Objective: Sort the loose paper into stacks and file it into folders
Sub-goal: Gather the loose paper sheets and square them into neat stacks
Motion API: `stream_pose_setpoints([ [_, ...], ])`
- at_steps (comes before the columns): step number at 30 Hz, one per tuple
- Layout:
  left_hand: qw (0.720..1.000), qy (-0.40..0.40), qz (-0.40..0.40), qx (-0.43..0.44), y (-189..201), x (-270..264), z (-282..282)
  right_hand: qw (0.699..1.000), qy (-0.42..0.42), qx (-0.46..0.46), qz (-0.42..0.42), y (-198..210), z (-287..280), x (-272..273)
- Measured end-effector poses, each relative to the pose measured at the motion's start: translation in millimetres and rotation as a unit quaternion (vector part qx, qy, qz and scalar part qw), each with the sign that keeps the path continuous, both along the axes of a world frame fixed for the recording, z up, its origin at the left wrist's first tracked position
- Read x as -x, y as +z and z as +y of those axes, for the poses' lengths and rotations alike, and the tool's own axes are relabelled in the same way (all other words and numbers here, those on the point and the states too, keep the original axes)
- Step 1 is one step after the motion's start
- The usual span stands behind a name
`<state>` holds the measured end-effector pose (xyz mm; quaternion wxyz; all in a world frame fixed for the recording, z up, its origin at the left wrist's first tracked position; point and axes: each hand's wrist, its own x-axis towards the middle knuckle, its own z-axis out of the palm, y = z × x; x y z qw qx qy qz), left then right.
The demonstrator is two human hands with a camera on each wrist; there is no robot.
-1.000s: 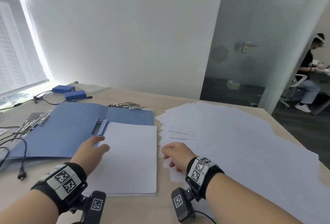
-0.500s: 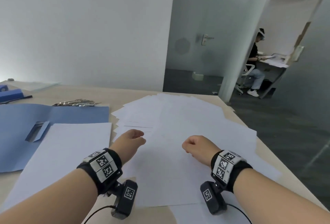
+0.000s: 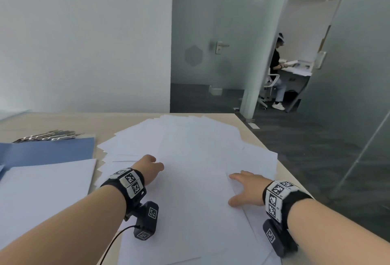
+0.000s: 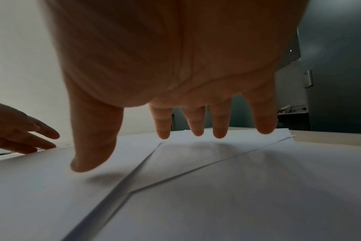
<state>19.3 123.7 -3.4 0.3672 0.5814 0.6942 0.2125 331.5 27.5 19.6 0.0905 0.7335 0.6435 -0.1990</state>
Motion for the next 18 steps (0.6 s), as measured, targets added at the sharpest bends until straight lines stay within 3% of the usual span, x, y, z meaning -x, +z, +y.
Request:
stream_pose_setpoints([
  [9, 0.997, 0.056, -0.060, -0.006, -1.4, -13.2, 22.6, 0.999, 0.037, 0.024, -0.019, -1.8, -5.8, 0.0],
  [18, 0.997, 0.000, -0.068, 0.041, -1.0, -29.9, 40.8, 0.997, 0.064, 0.037, -0.006, -1.4, -4.4, -9.0],
])
